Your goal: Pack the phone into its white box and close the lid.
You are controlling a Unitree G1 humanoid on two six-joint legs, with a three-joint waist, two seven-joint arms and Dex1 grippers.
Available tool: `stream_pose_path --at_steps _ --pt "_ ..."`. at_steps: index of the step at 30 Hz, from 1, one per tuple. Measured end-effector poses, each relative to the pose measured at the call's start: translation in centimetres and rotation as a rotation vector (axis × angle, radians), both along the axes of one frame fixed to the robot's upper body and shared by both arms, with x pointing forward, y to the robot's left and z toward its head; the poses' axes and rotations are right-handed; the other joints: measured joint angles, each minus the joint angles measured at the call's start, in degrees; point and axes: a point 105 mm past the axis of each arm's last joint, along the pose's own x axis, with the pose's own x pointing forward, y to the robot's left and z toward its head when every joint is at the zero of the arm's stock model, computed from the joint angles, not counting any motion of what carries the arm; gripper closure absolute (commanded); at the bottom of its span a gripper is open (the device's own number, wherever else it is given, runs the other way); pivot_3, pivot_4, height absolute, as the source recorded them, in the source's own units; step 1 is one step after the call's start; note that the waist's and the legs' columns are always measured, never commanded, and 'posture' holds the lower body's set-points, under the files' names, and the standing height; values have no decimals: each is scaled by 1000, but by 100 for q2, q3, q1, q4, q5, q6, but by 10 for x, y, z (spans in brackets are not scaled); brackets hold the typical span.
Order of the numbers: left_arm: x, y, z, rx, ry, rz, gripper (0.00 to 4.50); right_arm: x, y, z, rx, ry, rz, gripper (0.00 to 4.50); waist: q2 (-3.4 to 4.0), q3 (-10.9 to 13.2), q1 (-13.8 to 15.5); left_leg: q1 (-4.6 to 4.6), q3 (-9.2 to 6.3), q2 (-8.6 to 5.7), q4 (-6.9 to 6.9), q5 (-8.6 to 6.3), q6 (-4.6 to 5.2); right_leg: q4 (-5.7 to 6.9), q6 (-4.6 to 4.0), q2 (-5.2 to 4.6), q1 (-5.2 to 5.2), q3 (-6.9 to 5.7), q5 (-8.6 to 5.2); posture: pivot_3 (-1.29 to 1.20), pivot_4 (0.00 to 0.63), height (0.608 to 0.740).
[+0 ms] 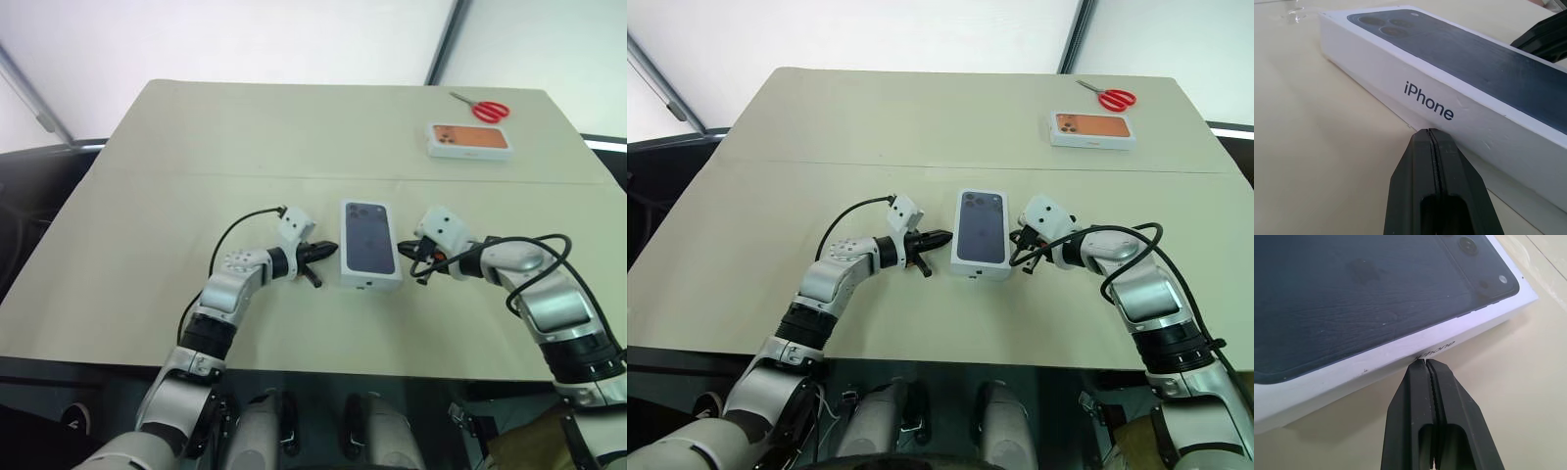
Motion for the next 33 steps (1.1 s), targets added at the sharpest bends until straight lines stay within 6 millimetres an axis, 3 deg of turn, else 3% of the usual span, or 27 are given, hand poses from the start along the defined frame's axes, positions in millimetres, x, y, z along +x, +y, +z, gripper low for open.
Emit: stream_pose_path --at_steps 3,5,8,12,17,20,23,28,31,33 --pt "9 5 13 -36 -7 39 4500 24 -16 23 70 -74 -129 4462 0 0 -4 -1 0 0 1 0 0 3 -1 0 -1 0 1 0 150 738" --pt "23 10 35 -70 -48 81 4500 40 -28 53 112 -165 -206 4462 0 0 23 -2 0 -1 0 0 0 1 -1 -1 1 -1 1 0 150 738" --pt "38 8 62 -120 -93 109 4500 48 -25 67 142 -221 -211 4462 -1 -1 27 4 1 -2 0 0 0 -1 1 1 9 -3 0 0 150 738" --pt "51 -19 73 -148 -113 94 4500 55 1 47 168 -187 -168 4462 -1 -1 23 12 2 -5 0 0 1 -3 3 3 19 -4 -1 0 150 738" --pt "45 -54 36 -122 -10 36 4500 54 17 25 109 -133 -113 4462 -1 -1 -6 10 3 -5 0 1 1 -2 5 4 16 -4 -2 0 150 738" --pt "43 -57 32 -77 -30 7 4500 41 12 6 57 -70 -81 4462 -1 -1 -11 13 1 -4 0 1 0 -2 5 5 17 -4 -2 0 150 738" --pt "36 -56 25 -8 -61 -51 4500 28 9 3 18 -44 -38 4462 -1 -5 -40 23 -1 -3 -1 -1 0 -3 4 4 25 -2 -3 0 150 738" --pt "12 -40 15 39 -138 -169 4500 -4 12 -4 -12 50 74 4462 -6 -22 -106 28 -11 3 -2 -2 -3 -8 1 -7 31 -3 -3 0 150 738" --pt "-5 -36 11 46 -156 -235 4500 -23 7 -24 -13 184 106 4462 -6 -22 -100 26 -13 3 -2 -3 -2 -8 -1 -16 29 -4 -3 0 150 738" --pt "-11 -32 11 46 -149 -254 4500 -29 9 -27 -13 212 131 4462 -4 -23 -101 25 -12 0 -2 -5 2 -7 -1 -22 28 -4 -3 0 150 738"
